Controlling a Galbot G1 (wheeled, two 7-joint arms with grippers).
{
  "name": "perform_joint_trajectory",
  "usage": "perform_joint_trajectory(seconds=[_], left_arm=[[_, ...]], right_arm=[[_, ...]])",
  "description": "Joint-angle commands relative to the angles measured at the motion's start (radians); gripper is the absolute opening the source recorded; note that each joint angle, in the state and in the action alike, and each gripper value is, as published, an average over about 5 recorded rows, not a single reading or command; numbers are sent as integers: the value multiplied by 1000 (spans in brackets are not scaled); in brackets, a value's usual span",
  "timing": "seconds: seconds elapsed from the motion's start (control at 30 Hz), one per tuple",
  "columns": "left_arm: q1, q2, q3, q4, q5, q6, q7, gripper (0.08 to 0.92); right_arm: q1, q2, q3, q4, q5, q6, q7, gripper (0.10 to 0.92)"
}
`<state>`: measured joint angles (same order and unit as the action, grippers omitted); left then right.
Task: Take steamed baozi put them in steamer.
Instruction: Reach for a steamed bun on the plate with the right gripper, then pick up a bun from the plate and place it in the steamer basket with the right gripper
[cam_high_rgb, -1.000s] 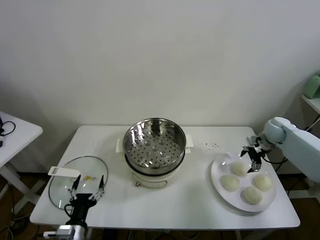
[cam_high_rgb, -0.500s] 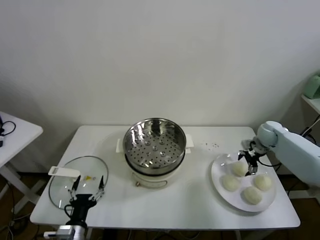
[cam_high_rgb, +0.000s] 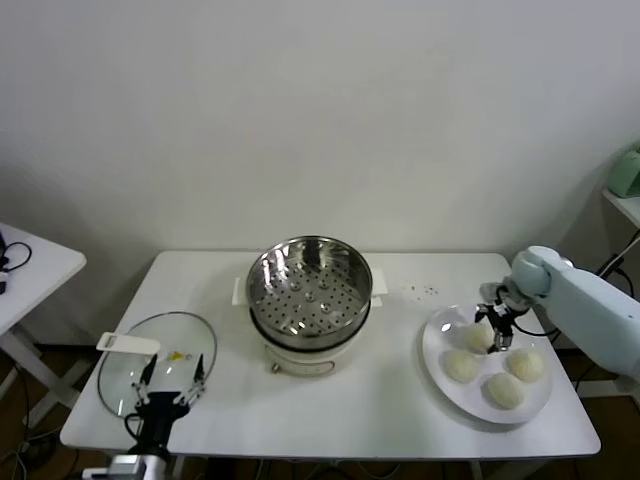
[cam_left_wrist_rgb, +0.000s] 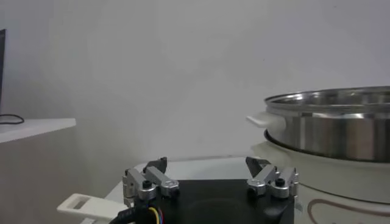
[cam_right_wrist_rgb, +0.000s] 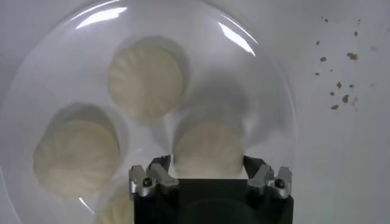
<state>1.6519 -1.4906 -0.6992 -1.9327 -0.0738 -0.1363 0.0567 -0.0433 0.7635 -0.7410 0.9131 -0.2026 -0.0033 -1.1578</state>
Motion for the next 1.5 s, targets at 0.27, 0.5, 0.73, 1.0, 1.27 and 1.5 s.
perform_joint_trajectory(seconds=[0.27,0.5,0.73,1.0,1.27,1.5], left_arm=[[6,-3,4,1,0,-6,-2,823],[2,2,3,1,3,-4,-2,823],[-1,5,2,-1,5,-1,0,823],[1,5,10,-25,2,10,6,823],[0,11,11,-35,10,14,16,823],[-5,14,12,-34,26,19,21,823]], right_arm=[[-13,3,32,-3,-3,0,5,684],[14,-14,48,32,15,6,3,674],[223,-60,-67,174,108,55,-16,675],[562,-34,-273,328,169,138,-42,679],[701,113,-294,418,21,245,-45,679],[643,289,-270,445,-133,305,-37,679]])
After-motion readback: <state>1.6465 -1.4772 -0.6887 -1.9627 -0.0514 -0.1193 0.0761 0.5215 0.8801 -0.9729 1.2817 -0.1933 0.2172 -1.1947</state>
